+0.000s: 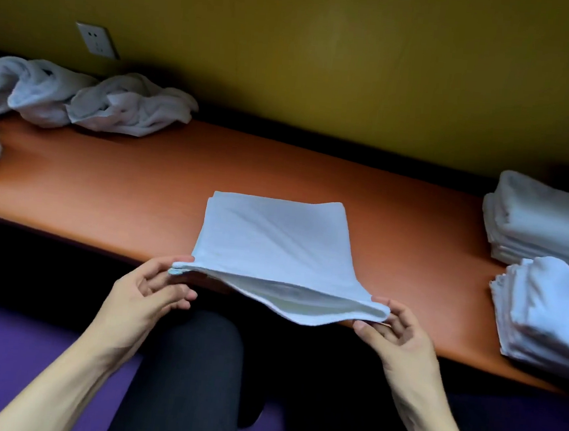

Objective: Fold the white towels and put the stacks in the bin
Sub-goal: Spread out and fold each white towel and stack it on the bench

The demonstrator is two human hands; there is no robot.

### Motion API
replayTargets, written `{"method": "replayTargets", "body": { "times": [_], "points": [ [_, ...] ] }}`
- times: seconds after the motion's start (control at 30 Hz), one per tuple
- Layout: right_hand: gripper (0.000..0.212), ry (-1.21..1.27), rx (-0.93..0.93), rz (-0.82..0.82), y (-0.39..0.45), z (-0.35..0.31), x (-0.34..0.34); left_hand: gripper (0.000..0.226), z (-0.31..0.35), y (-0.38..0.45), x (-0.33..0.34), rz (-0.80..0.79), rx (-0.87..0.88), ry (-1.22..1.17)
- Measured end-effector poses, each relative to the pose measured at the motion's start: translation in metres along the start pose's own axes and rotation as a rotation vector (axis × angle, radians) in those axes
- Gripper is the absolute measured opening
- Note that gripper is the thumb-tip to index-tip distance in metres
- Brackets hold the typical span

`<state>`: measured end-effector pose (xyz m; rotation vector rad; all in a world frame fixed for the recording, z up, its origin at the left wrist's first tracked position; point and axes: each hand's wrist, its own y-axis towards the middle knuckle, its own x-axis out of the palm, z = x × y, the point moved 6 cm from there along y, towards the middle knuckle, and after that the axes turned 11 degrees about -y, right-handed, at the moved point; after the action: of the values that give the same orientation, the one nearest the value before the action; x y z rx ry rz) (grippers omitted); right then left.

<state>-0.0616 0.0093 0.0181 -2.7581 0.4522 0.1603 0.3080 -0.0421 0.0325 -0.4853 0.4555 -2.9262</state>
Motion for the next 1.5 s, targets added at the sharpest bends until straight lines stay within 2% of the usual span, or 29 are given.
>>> {"method": "replayTargets", "body": {
  "times": [0.17, 0.27, 0.37, 0.5, 0.67, 0.73, 0.83, 0.93, 1.03, 1.1, 1.17, 1.2, 1.3, 1.4, 1.5],
  "points": [
    [0.017, -0.286, -0.156, 0.215, 0.018, -0.008, -0.011, 0.011, 0.005, 0.004, -0.003, 0.109, 0.163, 0.271],
    [0.019, -0.402, -0.257, 0.293, 0.033, -0.020, -0.006, 0.009, 0.016, 0.013, -0.003, 0.178, 0.306, 0.495],
    [0.014, -0.375, -0.320, 0.240, 0.061, -0.033, 0.007, 0.007, 0.016, 0.035, 0.004, 0.157, 0.343, 0.564],
    [0.012, -0.365, -0.327, 0.190, 0.109, -0.038, 0.029, 0.035, 0.001, 0.078, 0.008, 0.119, 0.276, 0.460],
    [0.014, -0.404, -0.323, 0.224, 0.172, -0.038, 0.052, 0.021, 0.002, 0.124, 0.017, 0.219, 0.364, 0.514],
    [0.015, -0.427, -0.336, 0.247, 0.193, -0.043, 0.060, 0.023, 0.005, 0.145, 0.020, 0.254, 0.382, 0.548],
    [0.019, -0.468, -0.339, 0.262, 0.217, -0.049, 0.070, 0.022, 0.005, 0.174, 0.023, 0.280, 0.376, 0.583],
    [0.020, -0.580, -0.257, 0.262, 0.233, -0.040, 0.078, 0.020, -0.004, 0.194, 0.026, 0.297, 0.337, 0.653],
    [0.024, -0.719, -0.203, 0.269, 0.235, -0.026, 0.082, 0.042, -0.010, 0.197, 0.023, 0.333, 0.383, 0.847],
    [0.030, -0.774, -0.204, 0.294, 0.224, -0.022, 0.079, 0.047, -0.005, 0.184, 0.034, 0.276, 0.568, 1.018],
    [0.035, -0.850, -0.167, 0.320, 0.206, -0.016, 0.071, 0.048, -0.010, 0.165, 0.054, 0.074, 0.734, 1.197],
    [0.036, -0.886, -0.135, 0.322, 0.196, -0.012, 0.067, 0.050, -0.021, 0.156, 0.063, -0.043, 0.747, 1.285],
    [0.040, -0.953, -0.053, 0.297, 0.168, 0.000, 0.057, 0.058, -0.059, 0.147, 0.065, -0.301, 0.553, 1.530],
    [0.041, -0.919, 0.081, 0.214, 0.157, 0.008, 0.053, 0.062, -0.074, 0.155, 0.054, -0.338, 0.427, 1.657],
    [0.037, -0.656, 0.231, 0.153, 0.157, 0.009, 0.050, 0.063, -0.076, 0.157, 0.056, -0.330, 0.400, 1.680]
  ]
}}
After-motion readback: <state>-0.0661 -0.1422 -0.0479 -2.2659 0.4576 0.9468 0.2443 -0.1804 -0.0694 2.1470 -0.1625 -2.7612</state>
